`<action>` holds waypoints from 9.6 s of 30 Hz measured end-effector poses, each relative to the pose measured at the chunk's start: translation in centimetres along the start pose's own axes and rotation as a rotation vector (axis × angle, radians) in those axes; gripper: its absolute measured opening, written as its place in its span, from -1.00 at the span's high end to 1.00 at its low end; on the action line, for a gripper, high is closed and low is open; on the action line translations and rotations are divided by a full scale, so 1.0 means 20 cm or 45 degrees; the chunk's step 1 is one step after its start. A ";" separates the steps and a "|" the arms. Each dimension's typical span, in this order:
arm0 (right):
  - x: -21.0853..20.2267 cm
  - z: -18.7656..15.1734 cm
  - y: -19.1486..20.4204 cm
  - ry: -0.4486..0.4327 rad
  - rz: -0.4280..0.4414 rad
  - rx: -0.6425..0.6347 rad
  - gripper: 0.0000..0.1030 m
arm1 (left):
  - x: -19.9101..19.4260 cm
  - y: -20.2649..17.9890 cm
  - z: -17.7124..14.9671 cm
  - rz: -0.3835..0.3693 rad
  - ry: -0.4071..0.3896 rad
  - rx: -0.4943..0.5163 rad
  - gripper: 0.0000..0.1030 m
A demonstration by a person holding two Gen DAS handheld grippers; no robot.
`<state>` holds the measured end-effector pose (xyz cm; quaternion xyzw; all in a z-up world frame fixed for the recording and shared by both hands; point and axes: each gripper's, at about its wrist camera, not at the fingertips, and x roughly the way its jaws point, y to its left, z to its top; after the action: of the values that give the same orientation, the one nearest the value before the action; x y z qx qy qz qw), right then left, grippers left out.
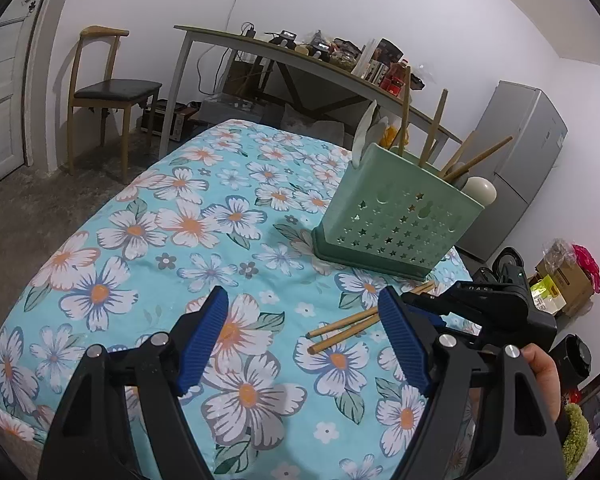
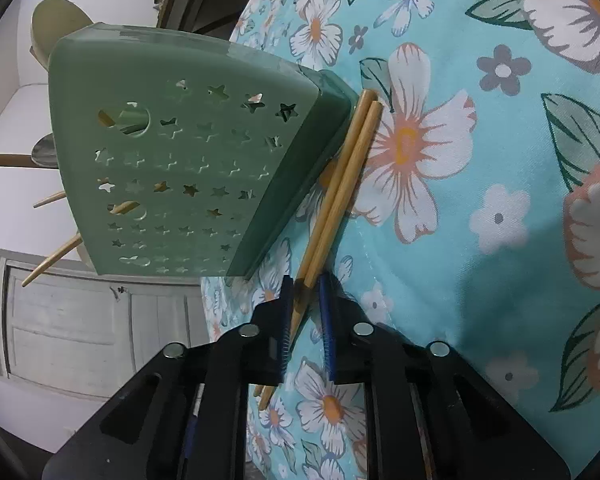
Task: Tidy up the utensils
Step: 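Reach the right tool to the remaining chopsticks and grasp one, then lift the chopstick with the right tool while the left tool grasps another chopstick, then raise both held chopsticks toward the green holder with both tools, then lift the chopstick above the green holder with the left tool while the right tool follows, then lower the chopstick into the green holder and open the left tool, then lower the chopstick into the green holder and open the right tool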
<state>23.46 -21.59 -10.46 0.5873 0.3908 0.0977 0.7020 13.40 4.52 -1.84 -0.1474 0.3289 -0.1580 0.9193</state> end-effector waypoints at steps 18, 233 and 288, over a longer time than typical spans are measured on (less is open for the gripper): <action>-0.26 -0.01 -0.07 0.102 0.092 -0.064 0.90 | -0.02 -0.02 0.01 0.022 0.002 0.028 -0.45; -0.63 0.01 0.25 -0.096 0.058 -0.739 0.93 | 0.36 -0.83 0.84 0.010 -0.421 0.341 0.88; -0.45 0.34 1.40 -0.713 -0.234 -1.354 0.93 | -0.02 -0.03 -0.01 0.251 -0.228 0.170 -0.34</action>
<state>30.81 -23.86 18.69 0.1232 0.1381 0.0603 0.9809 12.81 4.22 -1.51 -0.0664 0.2471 -0.0749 0.9638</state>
